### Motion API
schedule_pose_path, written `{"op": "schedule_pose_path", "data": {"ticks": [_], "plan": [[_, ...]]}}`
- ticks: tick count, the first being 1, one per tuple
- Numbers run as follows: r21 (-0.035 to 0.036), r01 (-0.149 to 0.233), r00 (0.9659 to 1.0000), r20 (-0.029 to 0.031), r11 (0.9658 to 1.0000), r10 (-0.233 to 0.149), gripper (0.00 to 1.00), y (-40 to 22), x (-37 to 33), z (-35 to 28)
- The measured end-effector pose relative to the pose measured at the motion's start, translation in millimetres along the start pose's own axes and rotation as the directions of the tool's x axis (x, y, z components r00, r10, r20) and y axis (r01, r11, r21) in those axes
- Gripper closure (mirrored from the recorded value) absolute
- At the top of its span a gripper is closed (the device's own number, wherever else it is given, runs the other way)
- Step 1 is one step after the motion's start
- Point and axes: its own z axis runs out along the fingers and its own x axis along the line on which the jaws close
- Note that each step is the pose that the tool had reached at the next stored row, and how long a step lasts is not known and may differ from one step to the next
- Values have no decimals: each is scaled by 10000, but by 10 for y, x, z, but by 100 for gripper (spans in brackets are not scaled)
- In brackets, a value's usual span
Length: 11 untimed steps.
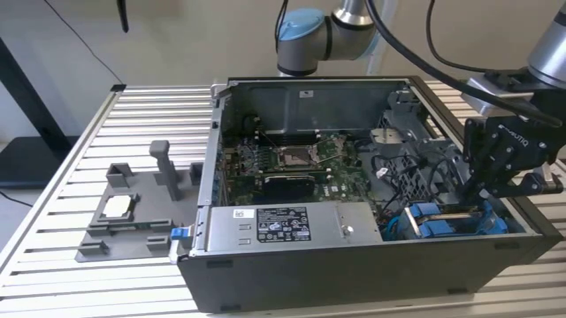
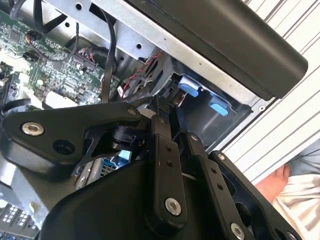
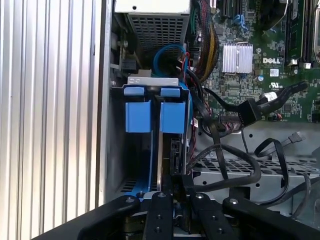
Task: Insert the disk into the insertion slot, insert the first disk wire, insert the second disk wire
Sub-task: 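Insert the first disk wire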
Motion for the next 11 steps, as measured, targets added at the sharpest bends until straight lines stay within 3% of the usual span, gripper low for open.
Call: {"op": "schedule_pose_path", "data": {"ticks": [11], "plan": [[93,-13,10000,53,10000,12,81,0,-3,10]]}}
